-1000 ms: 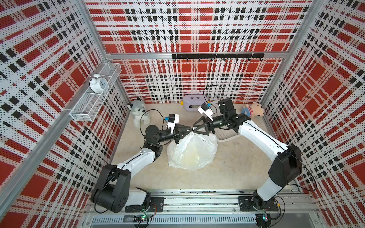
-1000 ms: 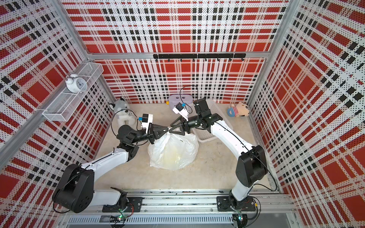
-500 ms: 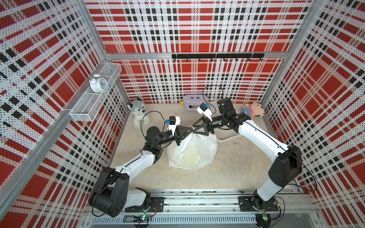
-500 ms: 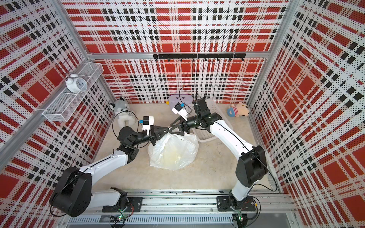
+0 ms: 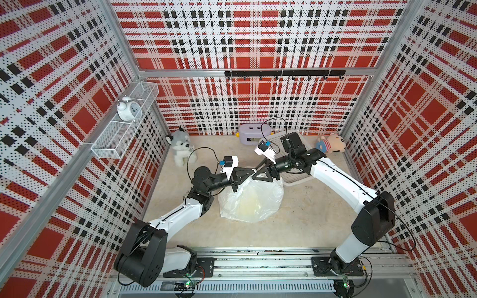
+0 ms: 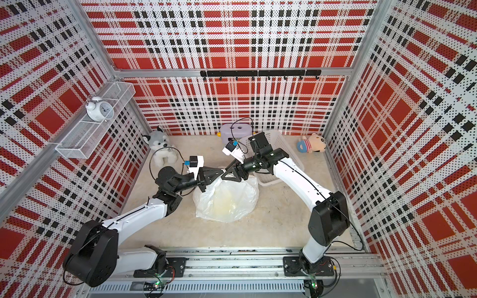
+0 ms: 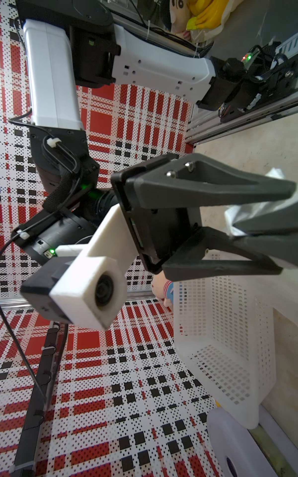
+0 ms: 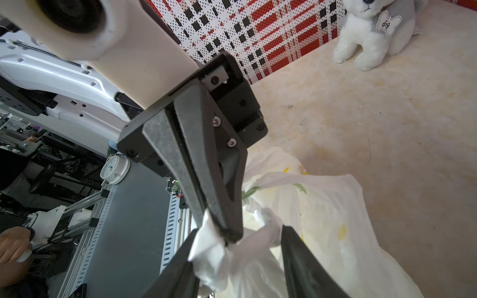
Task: Place the banana into a plastic bag & tie a knot
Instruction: Cross the plastic bag at the center of the board.
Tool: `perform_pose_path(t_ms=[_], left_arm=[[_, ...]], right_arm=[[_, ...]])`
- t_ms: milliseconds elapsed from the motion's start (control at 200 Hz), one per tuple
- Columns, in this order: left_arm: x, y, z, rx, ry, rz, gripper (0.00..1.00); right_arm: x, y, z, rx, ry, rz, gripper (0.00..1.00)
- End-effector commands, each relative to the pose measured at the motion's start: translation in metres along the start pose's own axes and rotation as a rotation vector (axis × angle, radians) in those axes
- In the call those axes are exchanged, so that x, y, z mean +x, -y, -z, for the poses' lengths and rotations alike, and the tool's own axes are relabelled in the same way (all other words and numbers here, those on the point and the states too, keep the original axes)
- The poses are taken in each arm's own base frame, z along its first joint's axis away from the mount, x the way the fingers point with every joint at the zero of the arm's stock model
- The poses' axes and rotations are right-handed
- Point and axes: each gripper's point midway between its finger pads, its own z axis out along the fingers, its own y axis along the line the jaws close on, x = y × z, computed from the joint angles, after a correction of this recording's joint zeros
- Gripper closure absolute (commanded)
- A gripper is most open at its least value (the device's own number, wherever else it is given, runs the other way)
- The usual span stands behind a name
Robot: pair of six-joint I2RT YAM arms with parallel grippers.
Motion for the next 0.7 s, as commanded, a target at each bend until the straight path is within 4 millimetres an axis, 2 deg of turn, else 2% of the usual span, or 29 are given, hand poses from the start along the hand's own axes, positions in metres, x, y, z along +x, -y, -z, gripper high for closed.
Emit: perform_pose_path(t_ms=[0,55,185,240,306,326,351,366,491,581,641,696], left_arm=[[0.0,0.004,0.002,0.011,-0.008,-0.021,1.0],[0.0,0.005,0.002,0.016,-0.01,-0.02,1.0],[0.001,0.005,0.001,0.026,-0.017,-0.015,1.0],[0.001,0.006,0.001,0.032,-0.017,-0.017,1.0],[0.0,0.007,0.002,0.036,-0.016,-0.02,1.0],[0.0,0.007,0.002,0.038,-0.016,-0.02,1.0],[0.0,0.008,0.002,0.04,-0.016,-0.023,1.0],[0.0,0.008,0.002,0.04,-0.017,-0.022,1.0],[0.001,0.009,0.002,0.044,-0.021,-0.037,1.0],[0.003,0.009,0.003,0.04,-0.027,-0.044,1.0],[0.005,0.009,0.003,0.037,-0.031,-0.049,1.0],[0.006,0.009,0.003,0.038,-0.032,-0.051,1.0]], right_arm=[[-0.003,-0.005,0.006,0.061,-0.028,0.033,0.49],[-0.004,-0.005,0.005,0.078,-0.035,0.041,0.48],[-0.008,-0.008,0.01,0.11,-0.038,0.058,0.38],[-0.013,-0.013,0.015,0.117,-0.023,0.074,0.29],[-0.021,-0.017,0.02,0.125,0.007,0.097,0.24],[-0.023,-0.018,0.022,0.124,0.02,0.1,0.2],[-0.026,-0.02,0.024,0.118,0.034,0.106,0.03],[-0.028,-0.022,0.025,0.112,0.041,0.111,0.0],[-0.036,-0.026,0.032,0.087,0.079,0.128,0.0],[-0.042,-0.018,0.039,0.162,0.116,0.085,0.0],[-0.042,-0.02,0.044,0.156,0.144,0.071,0.0],[-0.047,-0.014,0.053,0.155,0.191,0.028,0.0]])
